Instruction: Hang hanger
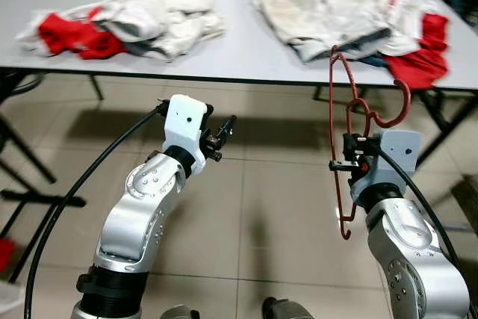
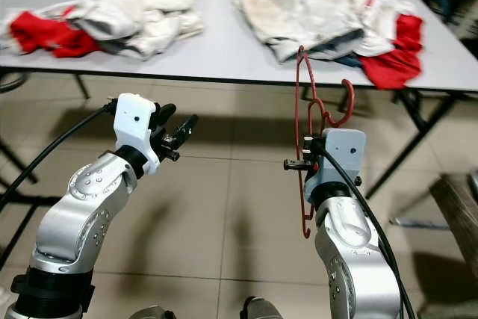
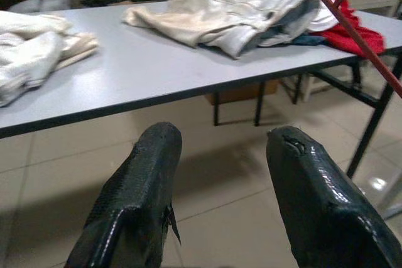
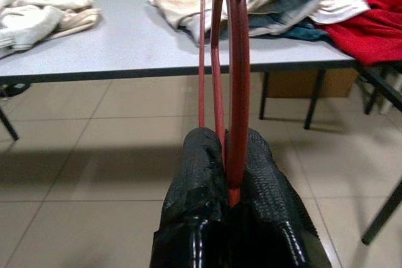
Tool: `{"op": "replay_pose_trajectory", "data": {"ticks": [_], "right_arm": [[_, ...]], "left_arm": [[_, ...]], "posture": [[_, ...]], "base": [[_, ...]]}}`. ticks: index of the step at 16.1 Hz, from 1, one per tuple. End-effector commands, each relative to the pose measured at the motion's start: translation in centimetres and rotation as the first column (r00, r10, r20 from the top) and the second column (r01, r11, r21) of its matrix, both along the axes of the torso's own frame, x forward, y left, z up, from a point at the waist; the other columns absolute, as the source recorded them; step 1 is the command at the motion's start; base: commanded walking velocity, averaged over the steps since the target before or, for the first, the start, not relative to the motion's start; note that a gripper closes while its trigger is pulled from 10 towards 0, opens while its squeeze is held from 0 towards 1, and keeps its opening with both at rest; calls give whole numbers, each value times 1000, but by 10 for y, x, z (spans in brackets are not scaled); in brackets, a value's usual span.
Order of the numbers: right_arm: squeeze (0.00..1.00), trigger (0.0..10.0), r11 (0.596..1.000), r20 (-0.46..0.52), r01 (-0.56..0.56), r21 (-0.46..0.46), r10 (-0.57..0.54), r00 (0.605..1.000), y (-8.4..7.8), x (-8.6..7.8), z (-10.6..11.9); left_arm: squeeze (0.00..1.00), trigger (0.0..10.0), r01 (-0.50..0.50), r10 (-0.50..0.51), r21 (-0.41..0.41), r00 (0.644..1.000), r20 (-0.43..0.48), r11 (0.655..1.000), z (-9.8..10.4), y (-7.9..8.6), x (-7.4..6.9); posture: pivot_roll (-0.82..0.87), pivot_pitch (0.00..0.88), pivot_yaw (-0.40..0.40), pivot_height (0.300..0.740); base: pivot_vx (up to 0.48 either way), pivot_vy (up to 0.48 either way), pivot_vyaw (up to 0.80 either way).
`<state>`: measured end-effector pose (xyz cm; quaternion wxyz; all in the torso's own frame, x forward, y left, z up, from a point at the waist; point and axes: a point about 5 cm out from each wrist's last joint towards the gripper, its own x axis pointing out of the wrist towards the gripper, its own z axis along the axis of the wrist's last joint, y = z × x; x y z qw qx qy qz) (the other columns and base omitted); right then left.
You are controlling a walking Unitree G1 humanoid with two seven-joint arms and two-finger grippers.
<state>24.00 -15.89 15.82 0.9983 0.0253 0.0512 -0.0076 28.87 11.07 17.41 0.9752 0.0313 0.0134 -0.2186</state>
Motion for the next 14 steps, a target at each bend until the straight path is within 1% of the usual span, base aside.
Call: {"op": "replay_pose_trajectory", "data": {"ticks": [1, 4, 5, 7, 10, 14], "right_arm": [[0, 10000, 1000, -1, 9, 0, -9, 1000, -2, -2, 2], [0, 10000, 1000, 3, 8, -1, -8, 1000, -2, -1, 2], [0, 10000, 1000, 4, 8, -2, -8, 1000, -2, -1, 2], [0, 10000, 1000, 6, 9, -5, -9, 1000, -2, 0, 3], [0, 10000, 1000, 7, 10, -5, -10, 1000, -3, 1, 4], [0, 10000, 1000, 7, 8, -4, -8, 1000, -3, 1, 3]], "left_arm": [[0, 10000, 9, -9, -9, 1000, 2, 1000, 2, 0, 0], [0, 10000, 15, -15, -13, 1000, 2, 1000, 2, -1, 0], [0, 10000, 19, -19, -13, 1000, 3, 1000, 2, -1, 0], [0, 10000, 24, -24, -15, 1000, 3, 1000, 3, -2, 1], [0, 10000, 31, -31, -20, 1000, 3, 999, 3, -3, 1], [0, 10000, 27, -27, -31, 1000, 2, 999, 4, -2, 1]], "posture": [[-29, 70, 10, 740], [-28, 71, 9, 740], [-29, 70, 9, 740], [-31, 69, 8, 740], [-30, 67, 7, 740], [-30, 62, 5, 740]], "base": [[0, 0, -800], [0, 0, -723], [0, 0, -400], [0, 0, 0], [260, 0, 0], [299, 0, -595]]}}
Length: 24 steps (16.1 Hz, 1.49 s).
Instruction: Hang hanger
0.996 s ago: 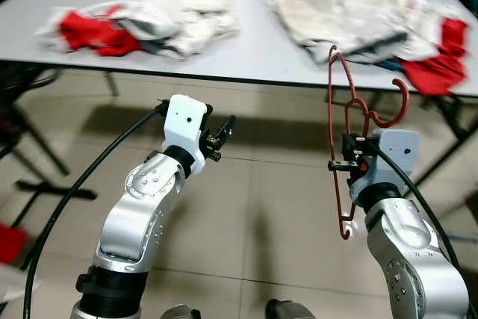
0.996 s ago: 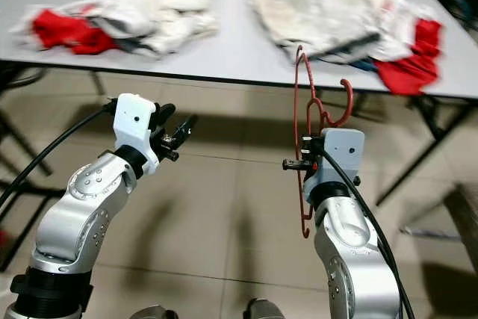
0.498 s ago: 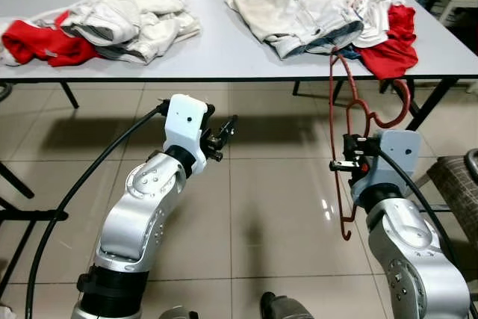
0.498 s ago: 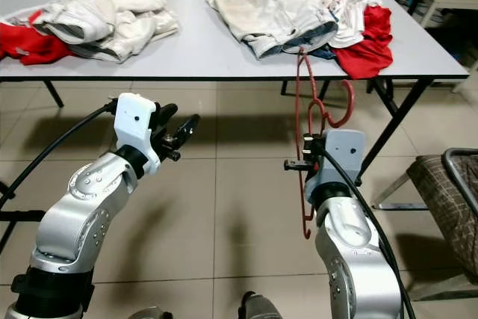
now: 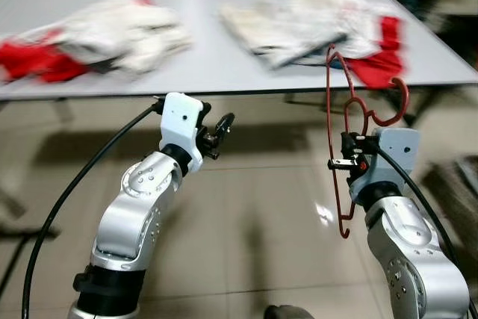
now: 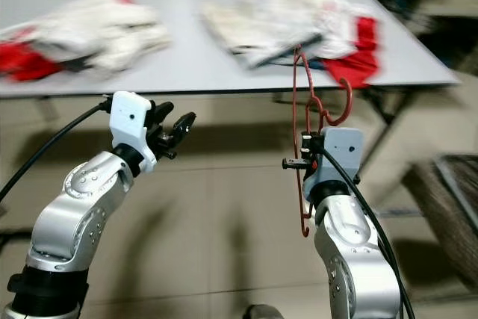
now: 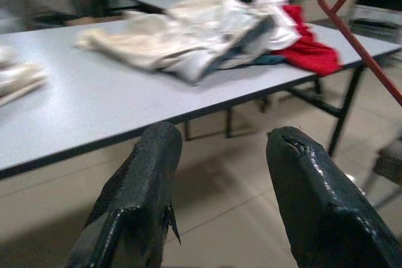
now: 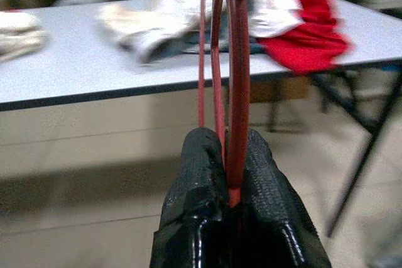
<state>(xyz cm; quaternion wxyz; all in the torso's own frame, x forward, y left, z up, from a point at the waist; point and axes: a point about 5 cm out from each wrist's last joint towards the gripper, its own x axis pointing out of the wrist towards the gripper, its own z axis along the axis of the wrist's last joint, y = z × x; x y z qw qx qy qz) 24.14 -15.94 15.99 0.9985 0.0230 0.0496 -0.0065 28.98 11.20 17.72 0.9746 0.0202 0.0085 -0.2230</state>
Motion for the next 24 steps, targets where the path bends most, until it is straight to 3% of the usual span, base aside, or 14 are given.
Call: {"op": "replay_pose_trajectory", "data": {"ticks": [1, 7, 14, 24], "right_arm": [[0, 10000, 1000, 7, 9, -1, -9, 1000, -2, 1, 2], [0, 10000, 1000, 15, 12, -4, -12, 1000, -3, 1, 4], [0, 10000, 1000, 11, 9, -6, -9, 1000, -2, 0, 4], [0, 10000, 1000, 14, 16, -6, -16, 1000, -2, -1, 3]], "left_arm": [[0, 10000, 18, -18, -10, 1000, -2, 1000, 1, -4, 1], [0, 10000, 30, -30, -15, 1000, 6, 999, 3, -6, 2], [0, 10000, 37, -37, -20, 999, 2, 999, 2, -6, 0], [0, 10000, 62, -62, -26, 998, 12, 998, 4, -9, -1]], "posture": [[-31, 60, 5, 740], [-37, 56, 9, 740], [-37, 63, 7, 740], [-37, 59, 13, 740]], "base": [[307, 0, -581], [307, 0, -69], [326, 0, -761], [329, 0, 0]]}}
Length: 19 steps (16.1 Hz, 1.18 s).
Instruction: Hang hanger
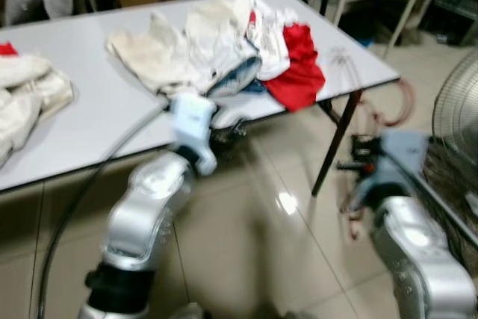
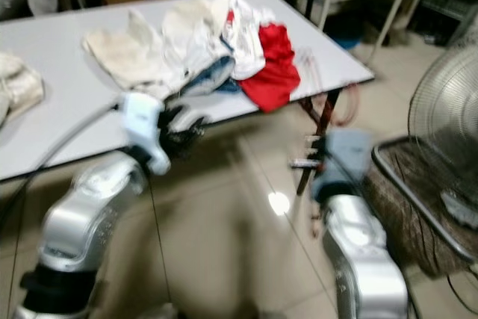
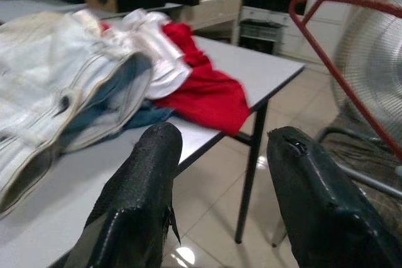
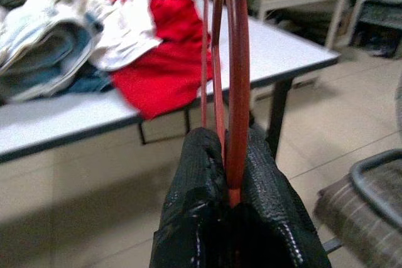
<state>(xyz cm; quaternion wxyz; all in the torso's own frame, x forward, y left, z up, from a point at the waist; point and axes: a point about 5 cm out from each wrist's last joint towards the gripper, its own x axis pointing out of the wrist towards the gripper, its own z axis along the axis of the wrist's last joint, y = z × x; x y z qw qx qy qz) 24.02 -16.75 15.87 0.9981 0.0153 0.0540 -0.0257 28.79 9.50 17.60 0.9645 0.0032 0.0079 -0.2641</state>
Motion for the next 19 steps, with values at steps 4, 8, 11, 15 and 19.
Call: {"op": "replay_pose_trajectory", "data": {"ticks": [4, 8, 11, 15, 19], "right_arm": [[0, 10000, 1000, 43, -27, -5, 27, 999, 5, -1, 9], [0, 10000, 998, 59, -55, -41, 58, 997, 5, -2, 12], [0, 10000, 994, 51, -91, -62, 94, 994, 8, -2, 13], [0, 10000, 984, 51, -140, -111, 146, 988, 9, -1, 13], [0, 10000, 970, 42, -191, -153, 200, 979, 15, 0, 13]], "left_arm": [[0, 10000, -23, 23, -9, 999, 31, 1000, 6, 6, 0], [0, 10000, -100, 100, -19, 994, 40, 995, 5, 13, 5], [0, 10000, -199, 200, -25, 978, 54, 980, 6, 24, 11], [0, 10000, -254, 254, -8, 965, 59, 967, 3, 32, 10], [0, 10000, -277, 276, -1, 959, 66, 961, 2, 35, 10]], "posture": [[-49, 57, 14, 740], [-61, 47, 12, 740], [-65, 42, 6, 740], [-58, 38, -8, 740], [-53, 33, -7, 740]], "base": [[341, 0, -800], [341, 0, -144], [360, 0, 0], [397, 0, 0], [403, 0, 600]]}}
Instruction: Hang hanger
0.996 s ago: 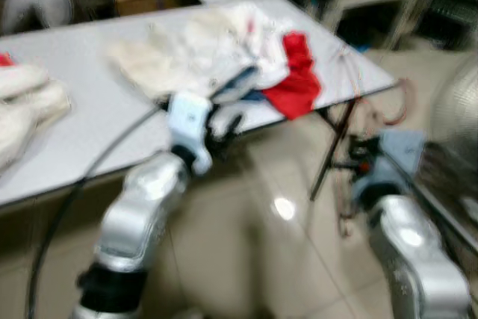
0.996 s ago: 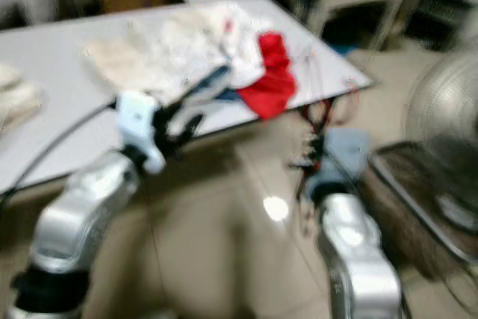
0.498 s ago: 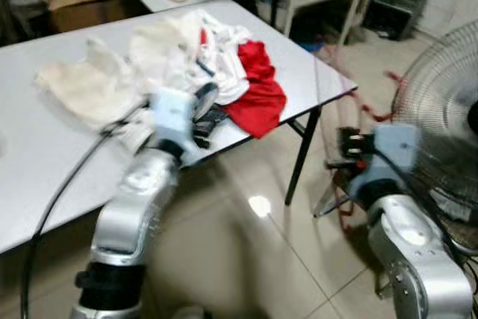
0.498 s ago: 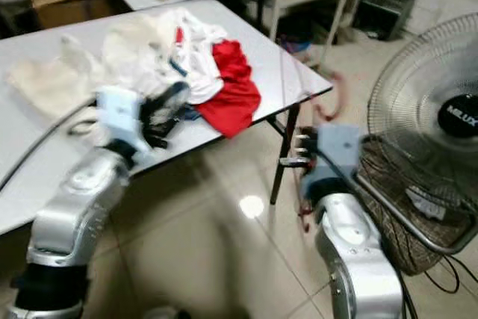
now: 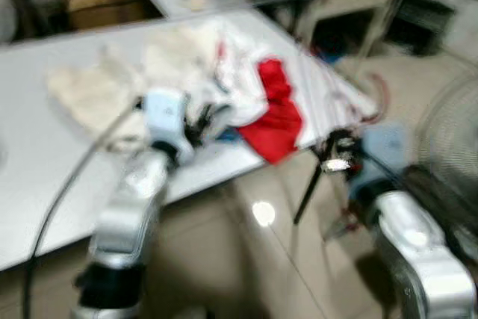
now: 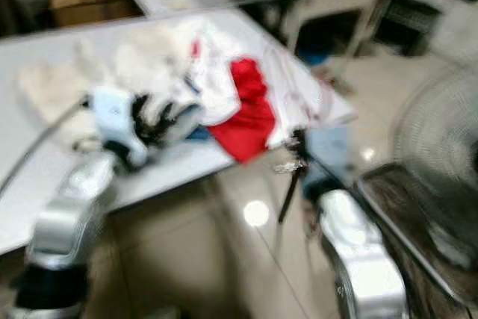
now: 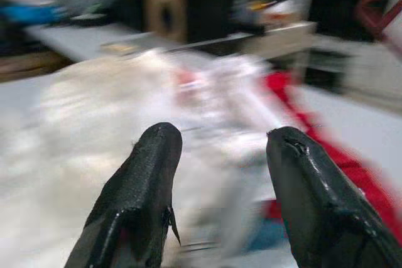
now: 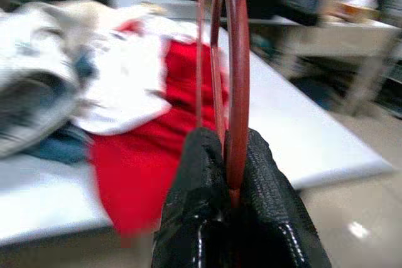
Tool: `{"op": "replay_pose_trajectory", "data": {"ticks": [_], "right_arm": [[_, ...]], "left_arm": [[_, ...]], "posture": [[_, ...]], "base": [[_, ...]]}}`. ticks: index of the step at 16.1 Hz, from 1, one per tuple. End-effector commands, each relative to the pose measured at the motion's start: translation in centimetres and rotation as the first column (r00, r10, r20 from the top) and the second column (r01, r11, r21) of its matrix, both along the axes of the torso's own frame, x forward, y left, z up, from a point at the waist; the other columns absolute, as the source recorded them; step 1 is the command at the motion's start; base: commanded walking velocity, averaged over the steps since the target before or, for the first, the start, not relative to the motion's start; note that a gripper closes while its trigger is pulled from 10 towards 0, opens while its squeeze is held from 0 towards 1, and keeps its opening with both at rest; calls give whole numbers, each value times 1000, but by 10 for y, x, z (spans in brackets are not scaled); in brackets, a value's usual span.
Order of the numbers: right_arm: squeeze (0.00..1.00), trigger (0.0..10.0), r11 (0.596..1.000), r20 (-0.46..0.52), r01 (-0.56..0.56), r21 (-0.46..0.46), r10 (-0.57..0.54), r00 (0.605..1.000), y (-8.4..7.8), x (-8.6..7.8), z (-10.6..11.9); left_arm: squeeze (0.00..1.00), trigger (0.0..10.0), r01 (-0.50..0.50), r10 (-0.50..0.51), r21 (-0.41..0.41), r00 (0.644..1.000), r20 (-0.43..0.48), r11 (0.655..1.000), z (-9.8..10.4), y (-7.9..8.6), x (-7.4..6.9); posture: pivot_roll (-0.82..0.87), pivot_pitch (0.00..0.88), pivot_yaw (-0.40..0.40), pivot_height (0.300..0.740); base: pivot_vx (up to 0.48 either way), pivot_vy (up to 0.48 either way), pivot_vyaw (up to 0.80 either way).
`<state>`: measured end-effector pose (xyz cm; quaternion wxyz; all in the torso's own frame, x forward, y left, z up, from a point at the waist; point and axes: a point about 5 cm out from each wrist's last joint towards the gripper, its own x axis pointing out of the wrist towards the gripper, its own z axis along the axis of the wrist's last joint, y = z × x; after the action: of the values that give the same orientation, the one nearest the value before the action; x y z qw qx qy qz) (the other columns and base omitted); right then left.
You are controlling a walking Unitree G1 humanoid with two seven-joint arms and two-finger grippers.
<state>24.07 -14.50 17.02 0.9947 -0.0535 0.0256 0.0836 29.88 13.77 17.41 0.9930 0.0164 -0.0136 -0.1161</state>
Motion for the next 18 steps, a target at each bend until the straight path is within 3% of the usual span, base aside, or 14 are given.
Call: {"op": "replay_pose_trajectory", "data": {"ticks": [1, 7, 11, 14, 18], "right_arm": [[0, 10000, 999, 6, 35, 6, -35, 999, -6, -2, -1], [0, 10000, 998, 13, 49, 32, -50, 999, -4, -3, -2], [0, 10000, 995, -3, 92, 36, -92, 996, -10, -7, -4], [0, 10000, 993, 5, 113, 39, -113, 994, -12, -7, -3], [0, 10000, 994, 16, 104, 28, -105, 994, -12, -5, -1]], "left_arm": [[0, 10000, 20, -20, 2, 1000, 22, 1000, 4, -7, 0], [0, 10000, 73, -74, 21, 997, 31, 997, 3, -14, 2], [0, 10000, 160, -160, -23, 987, 23, 987, 2, -26, 1], [0, 10000, 181, -181, 5, 983, 39, 983, 3, -29, 0], [0, 10000, 154, -154, -6, 987, 36, 988, 2, -28, 3]], "posture": [[-52, 31, -5, 740], [-64, 29, 13, 740], [-75, 31, 32, 740], [-78, 33, 35, 740], [-84, 31, 28, 740]], "base": [[405, 0, 0], [380, 0, 0], [0, 0, -400], [0, 0, -800], [0, -471, -200]]}}
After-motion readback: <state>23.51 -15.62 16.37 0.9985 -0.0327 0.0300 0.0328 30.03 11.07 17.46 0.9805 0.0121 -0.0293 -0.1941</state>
